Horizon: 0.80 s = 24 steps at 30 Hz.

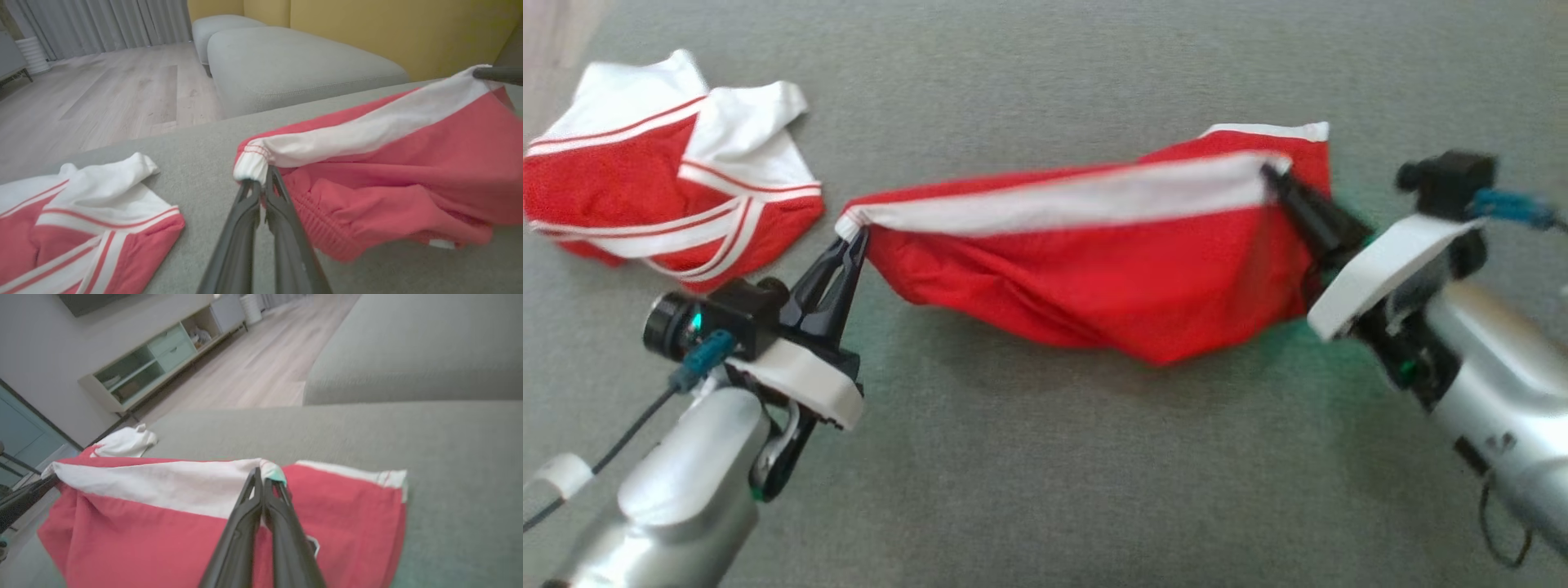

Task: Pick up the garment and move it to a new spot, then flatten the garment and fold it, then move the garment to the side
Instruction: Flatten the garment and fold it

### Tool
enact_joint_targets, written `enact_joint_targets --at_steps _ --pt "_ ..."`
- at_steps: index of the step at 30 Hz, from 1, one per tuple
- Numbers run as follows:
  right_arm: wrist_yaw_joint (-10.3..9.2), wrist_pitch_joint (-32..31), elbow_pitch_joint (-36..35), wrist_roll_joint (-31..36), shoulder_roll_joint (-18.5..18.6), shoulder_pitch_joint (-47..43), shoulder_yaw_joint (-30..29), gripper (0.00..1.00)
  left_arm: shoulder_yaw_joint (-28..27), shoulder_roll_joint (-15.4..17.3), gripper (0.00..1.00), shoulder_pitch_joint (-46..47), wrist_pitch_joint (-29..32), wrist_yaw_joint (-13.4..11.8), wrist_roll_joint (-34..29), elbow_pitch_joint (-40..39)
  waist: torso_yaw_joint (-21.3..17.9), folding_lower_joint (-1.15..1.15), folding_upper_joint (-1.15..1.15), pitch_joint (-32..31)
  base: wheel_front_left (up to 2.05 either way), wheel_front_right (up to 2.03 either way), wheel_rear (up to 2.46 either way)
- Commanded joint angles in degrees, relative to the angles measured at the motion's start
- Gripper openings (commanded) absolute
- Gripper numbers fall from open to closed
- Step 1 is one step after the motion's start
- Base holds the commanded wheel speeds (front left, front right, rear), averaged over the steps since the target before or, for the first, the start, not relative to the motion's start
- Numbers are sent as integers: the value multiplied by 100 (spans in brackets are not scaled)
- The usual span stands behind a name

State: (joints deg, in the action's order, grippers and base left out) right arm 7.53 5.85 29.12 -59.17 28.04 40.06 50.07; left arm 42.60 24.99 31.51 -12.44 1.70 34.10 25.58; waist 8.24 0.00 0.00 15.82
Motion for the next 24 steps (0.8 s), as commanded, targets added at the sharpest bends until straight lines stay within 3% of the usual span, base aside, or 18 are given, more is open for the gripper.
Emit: enact_joint_targets --at_steps 1,6,11,19,24 --pt "-4 180 -151 -28 160 224 -22 0 -249 261 0 396 -71 42 -78 -186 -114 0 0 16 0 0 0" --pt "-4 673 -189 -48 569 1087 -240 0 -283 371 0 1227 69 209 -253 -532 -516 0 0 233 0 0 0" --pt "-4 848 -244 120 1152 2208 -714 0 -270 194 0 2785 243 378 -598 -692 -889 0 0 570 0 0 0" --pt "-4 908 -381 614 1584 3564 -1432 0 -286 -379 0 5139 -17 509 -1012 129 -1403 0 0 1029 0 0 0" --pt "-4 913 -684 846 1664 3583 -1861 0 -326 -534 0 5381 -219 537 -1031 517 -1554 0 0 1089 0 0 0"
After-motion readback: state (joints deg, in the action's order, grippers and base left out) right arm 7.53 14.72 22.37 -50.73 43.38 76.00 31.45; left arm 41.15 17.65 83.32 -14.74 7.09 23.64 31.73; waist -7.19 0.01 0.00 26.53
